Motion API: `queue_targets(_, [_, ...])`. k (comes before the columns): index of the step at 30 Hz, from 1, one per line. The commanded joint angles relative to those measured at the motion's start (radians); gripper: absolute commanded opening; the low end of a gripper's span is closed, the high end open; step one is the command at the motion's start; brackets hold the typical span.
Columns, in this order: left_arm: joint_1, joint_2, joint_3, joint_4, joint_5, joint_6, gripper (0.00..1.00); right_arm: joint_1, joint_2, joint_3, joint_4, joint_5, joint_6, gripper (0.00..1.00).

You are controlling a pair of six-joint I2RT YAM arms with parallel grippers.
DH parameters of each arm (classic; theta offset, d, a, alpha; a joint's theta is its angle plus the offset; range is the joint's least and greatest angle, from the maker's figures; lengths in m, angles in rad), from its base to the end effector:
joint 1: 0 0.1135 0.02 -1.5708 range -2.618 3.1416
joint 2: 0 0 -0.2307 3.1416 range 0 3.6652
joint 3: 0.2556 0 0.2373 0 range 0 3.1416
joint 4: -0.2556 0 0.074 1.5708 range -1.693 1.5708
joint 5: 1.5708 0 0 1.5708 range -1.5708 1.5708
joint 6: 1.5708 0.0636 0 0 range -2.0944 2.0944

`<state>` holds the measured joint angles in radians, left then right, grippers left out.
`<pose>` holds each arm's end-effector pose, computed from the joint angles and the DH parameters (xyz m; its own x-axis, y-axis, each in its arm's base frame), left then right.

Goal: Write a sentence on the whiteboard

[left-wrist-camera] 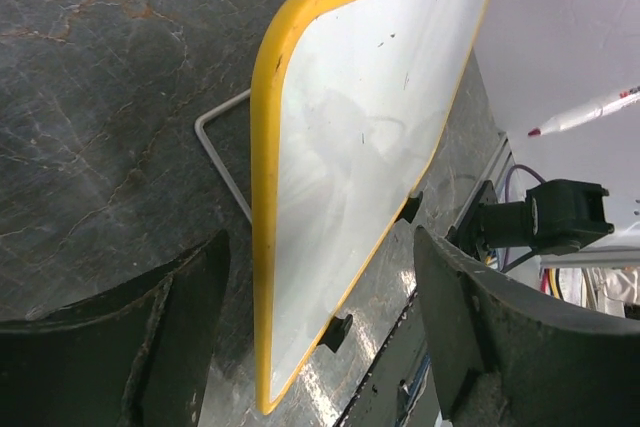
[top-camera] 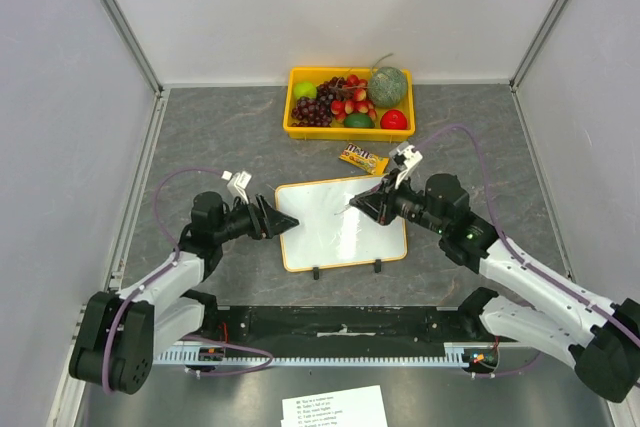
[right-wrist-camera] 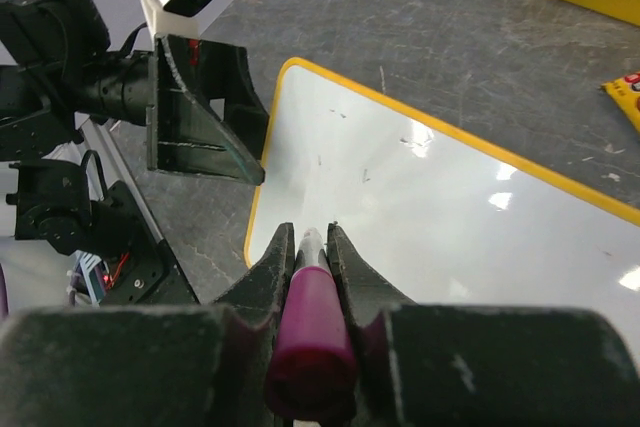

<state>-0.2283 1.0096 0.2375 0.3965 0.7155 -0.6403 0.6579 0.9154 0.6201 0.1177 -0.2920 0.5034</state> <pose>0.2020 -0.0898 0.1469 -0.7437 -0.2901 -0.6023 0.4002 0.5284 -0.7488 0.1861 0.1669 0.2631 -0.5131 0.1874 -0.8376 -0.6419 0.5641 0.5194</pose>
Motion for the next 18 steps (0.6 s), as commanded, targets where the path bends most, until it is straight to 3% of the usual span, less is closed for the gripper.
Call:
queue_targets(1, [0.007, 0.033, -0.006, 0.113, 0.056, 0.007, 0.77, 0.100, 0.036, 0.062, 0.076, 0.120, -0.031, 0.00])
queue_targets(7, [0.006, 0.075, -0.021, 0.145, 0.071, 0.044, 0.73, 0.216, 0.108, 0.121, 0.102, 0.223, -0.072, 0.00])
queue_targets(18, [0.006, 0.043, -0.066, 0.140, 0.082, 0.068, 0.64, 0.282, 0.184, 0.165, 0.141, 0.281, -0.115, 0.00])
